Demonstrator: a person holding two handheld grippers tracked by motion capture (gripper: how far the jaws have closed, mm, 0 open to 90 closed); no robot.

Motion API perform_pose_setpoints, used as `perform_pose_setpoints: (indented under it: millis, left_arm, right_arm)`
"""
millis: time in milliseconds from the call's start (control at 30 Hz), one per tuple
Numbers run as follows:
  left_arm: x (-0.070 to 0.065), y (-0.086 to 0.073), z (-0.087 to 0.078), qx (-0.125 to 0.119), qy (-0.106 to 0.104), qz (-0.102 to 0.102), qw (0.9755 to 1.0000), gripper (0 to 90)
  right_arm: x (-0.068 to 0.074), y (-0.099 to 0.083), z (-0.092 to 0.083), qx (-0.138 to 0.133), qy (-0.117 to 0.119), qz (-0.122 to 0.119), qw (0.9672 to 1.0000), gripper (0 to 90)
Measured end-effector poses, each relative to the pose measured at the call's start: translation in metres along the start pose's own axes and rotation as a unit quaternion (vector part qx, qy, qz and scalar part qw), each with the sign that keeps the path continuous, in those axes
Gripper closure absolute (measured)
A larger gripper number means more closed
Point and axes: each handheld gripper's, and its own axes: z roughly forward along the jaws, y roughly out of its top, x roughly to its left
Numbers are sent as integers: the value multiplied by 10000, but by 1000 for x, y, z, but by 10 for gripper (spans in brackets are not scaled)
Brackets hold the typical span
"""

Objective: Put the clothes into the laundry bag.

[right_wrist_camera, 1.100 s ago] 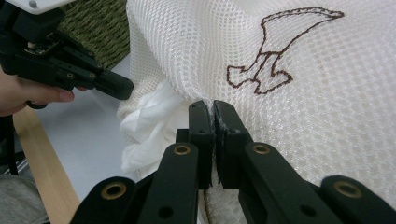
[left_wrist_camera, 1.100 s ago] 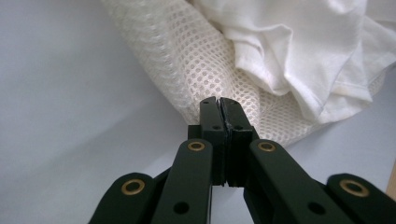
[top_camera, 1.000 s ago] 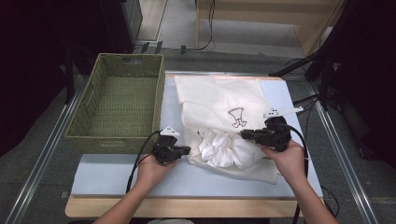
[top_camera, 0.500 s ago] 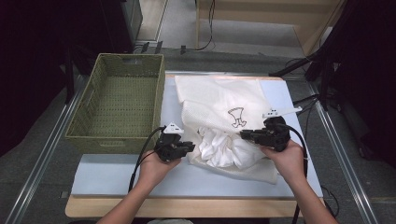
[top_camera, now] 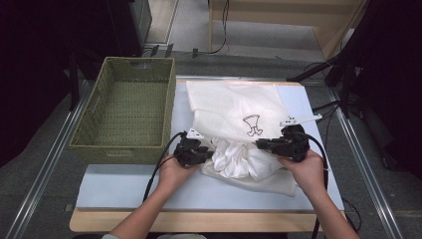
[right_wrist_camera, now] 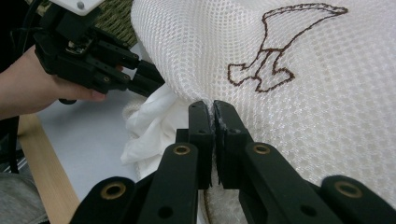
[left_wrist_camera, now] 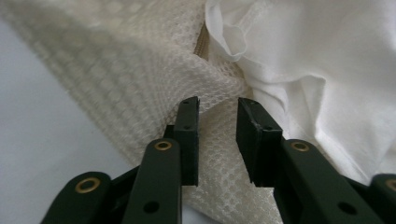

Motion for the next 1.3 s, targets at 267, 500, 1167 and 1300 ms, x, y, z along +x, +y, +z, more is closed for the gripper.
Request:
perform_pose_setpoints:
  millis: [267, 500, 1167, 1300]
  left_arm:
    - [-3, -8, 6, -78, -116, 25, 9999, 778]
    - [-4, -6, -1, 226, -192, 85, 9995, 900]
    - [9, -33, -55, 5, -361, -380, 9986, 890]
    - [4, -29, -64, -81, -341, -342, 9988, 856]
  right_arm:
    - [0, 0, 0, -2, -5, -13, 10000, 876]
    - [0, 0, 0, 7, 4, -9, 10000, 876]
    - [0, 1, 2, 28, 49, -10, 10000, 876]
    - [-1, 0, 2, 26, 29, -8, 10000, 876]
